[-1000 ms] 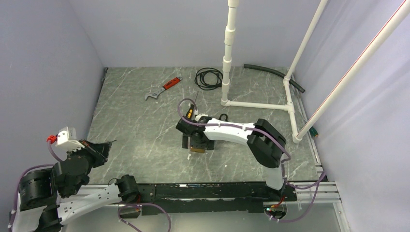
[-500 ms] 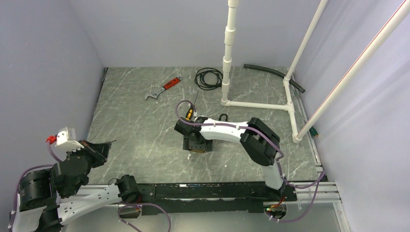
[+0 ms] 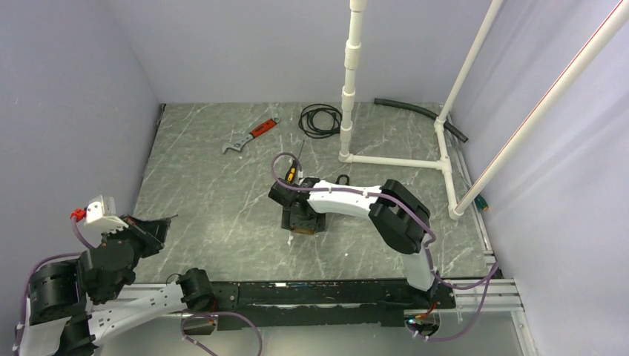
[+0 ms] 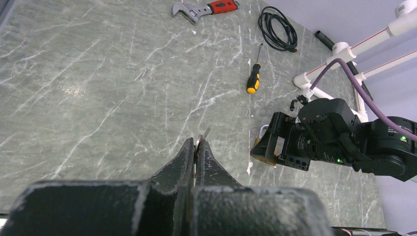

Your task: Unlock with the key

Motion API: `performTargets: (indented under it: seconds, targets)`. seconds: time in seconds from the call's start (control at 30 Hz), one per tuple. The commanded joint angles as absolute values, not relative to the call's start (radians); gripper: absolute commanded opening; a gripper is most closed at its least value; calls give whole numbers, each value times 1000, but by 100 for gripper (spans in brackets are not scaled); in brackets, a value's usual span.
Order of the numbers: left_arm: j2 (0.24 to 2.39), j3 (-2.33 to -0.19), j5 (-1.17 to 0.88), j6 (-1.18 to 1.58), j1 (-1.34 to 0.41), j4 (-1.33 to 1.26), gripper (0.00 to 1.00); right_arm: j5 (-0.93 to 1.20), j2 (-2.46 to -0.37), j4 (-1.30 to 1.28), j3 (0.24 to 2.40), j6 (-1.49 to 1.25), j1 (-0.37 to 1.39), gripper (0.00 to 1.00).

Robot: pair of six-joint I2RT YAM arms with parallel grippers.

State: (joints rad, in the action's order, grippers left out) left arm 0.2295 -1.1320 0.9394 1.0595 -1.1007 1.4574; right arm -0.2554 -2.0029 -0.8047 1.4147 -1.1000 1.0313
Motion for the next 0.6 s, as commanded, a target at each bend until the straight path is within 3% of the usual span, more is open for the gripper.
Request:
performTargets:
  seconds: [0.0,0.4,0.57]
  targets:
    - [226,-1127,945,1052,-1097,1434,0,-263,-2031,-739,1384,-1092,999,81]
    - [227,-1127,947,1057,-1095,1436,0,-243,-2034,-706,1349,-1069,994,75]
    - [230,-1127,947,1058,-1095,1437,0,-220,-1999,-671,1310,-1067,999,59]
